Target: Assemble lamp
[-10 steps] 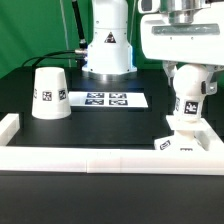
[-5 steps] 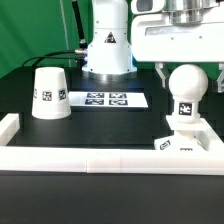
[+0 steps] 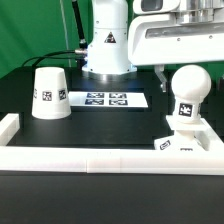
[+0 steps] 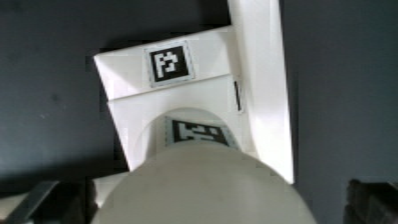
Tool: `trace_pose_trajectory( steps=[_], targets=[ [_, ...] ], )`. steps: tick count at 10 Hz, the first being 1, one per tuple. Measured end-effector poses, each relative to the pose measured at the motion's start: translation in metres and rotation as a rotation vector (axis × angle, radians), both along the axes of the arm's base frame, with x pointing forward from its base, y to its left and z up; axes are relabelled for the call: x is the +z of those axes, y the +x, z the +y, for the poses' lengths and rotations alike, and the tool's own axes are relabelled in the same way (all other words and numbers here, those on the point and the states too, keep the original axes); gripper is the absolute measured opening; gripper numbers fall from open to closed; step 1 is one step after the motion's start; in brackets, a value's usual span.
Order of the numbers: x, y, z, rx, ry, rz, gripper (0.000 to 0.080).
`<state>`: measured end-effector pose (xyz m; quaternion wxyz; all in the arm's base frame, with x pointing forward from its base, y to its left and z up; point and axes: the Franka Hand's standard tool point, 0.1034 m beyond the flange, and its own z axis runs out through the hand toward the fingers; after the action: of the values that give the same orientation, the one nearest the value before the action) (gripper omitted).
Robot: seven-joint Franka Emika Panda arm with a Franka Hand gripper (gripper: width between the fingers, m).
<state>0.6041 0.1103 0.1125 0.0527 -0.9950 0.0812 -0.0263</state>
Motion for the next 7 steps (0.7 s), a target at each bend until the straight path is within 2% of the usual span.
trace_pose_trajectory(
  steps=[7],
  targets=[
    [-0.0001,0.0015,-0.009,0.537,-0.045,-0.053,0.0699]
  ],
)
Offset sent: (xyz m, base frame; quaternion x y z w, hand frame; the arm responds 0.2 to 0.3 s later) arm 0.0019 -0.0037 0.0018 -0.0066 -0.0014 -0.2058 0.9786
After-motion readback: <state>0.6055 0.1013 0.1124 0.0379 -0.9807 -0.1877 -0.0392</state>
